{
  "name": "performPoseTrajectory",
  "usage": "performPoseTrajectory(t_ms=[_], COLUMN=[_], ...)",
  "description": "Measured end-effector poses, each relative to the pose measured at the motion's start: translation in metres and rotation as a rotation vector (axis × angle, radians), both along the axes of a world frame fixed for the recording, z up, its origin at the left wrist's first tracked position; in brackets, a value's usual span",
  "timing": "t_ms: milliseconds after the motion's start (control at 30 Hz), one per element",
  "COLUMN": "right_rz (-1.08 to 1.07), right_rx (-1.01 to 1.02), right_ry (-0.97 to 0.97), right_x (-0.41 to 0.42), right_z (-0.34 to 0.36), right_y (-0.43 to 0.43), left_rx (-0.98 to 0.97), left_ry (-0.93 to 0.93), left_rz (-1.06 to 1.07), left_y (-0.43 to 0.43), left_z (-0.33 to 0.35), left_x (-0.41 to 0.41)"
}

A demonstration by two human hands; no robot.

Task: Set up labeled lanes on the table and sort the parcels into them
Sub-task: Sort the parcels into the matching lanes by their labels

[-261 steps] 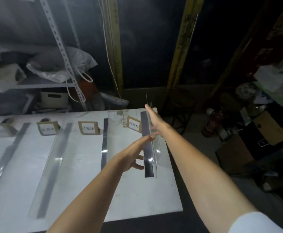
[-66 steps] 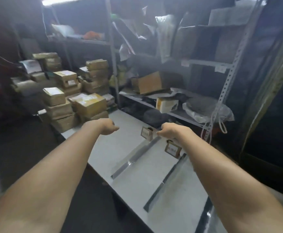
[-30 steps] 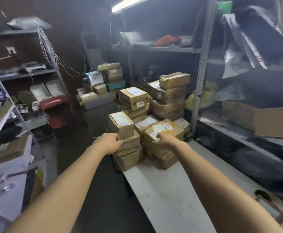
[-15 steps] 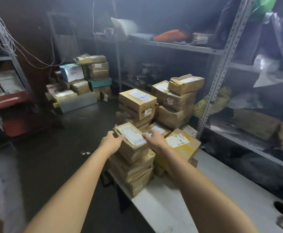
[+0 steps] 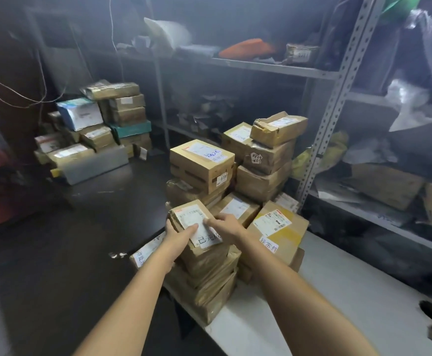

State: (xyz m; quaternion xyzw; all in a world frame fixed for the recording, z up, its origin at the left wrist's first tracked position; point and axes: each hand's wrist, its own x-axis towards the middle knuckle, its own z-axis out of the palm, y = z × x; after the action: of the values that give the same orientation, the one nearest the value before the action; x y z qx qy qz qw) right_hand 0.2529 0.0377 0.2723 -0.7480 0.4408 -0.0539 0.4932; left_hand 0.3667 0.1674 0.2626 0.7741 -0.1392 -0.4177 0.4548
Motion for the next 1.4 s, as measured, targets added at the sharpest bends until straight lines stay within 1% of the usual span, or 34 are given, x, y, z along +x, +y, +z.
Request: performPoseTrajectory(t_ms=[100,233,367,500,667,800,967,1067,1233,1400], right_rz=[-0.008,-0.1,-0.162,-0.21,-0.341,-0.432,-0.62,-0.726,-0.857,-0.973], right_rx=[0.082,0.181,0.151,0.18,0.114,-0.007,-0.03,-0.076,-0.127,-0.149], right_ry=[-0.046,-0.14,-0.156,-0.224,-0.327,-0.298,-0.32,-0.268,-0.205,-0.238], right_x=[-0.006,-0.011,-0.02,-0.033,-0.062,-0.115,-0.206,-0.266,-0.367,-0.49], right_z=[0.001,-0.006,-0.008,-0.01,0.002,0.019,0.041,0.043,0.034,0.036], right_y=[0.004,0.007,0.011,0.021,0.026,0.021,0.011,0.013,0.019,0.04], left_rx=[-0.037,-0.092,-0.17,-0.183,-0.166,-0.196,-0.256,-0.275,-0.212,-0.117], left_ry=[0.041,0.029,0.022,0.012,-0.035,-0.014,0.042,0.003,0.041,0.026], left_rz=[-0.012,-0.042,-0.104,-0.192,-0.278,-0.357,-0.482,-0.579,-0.683,-0.778], left_y=[-0.001,-0.002,-0.001,-0.005,-0.028,-0.054,-0.09,-0.104,-0.119,-0.108], left_z=[-0.001,-0.003,0.004,0.014,0.019,0.039,0.05,0.056,0.054,0.058], left_x=[0.0,0.0,-0.002,-0.011,-0.024,-0.081,-0.163,-0.223,-0.325,-0.45])
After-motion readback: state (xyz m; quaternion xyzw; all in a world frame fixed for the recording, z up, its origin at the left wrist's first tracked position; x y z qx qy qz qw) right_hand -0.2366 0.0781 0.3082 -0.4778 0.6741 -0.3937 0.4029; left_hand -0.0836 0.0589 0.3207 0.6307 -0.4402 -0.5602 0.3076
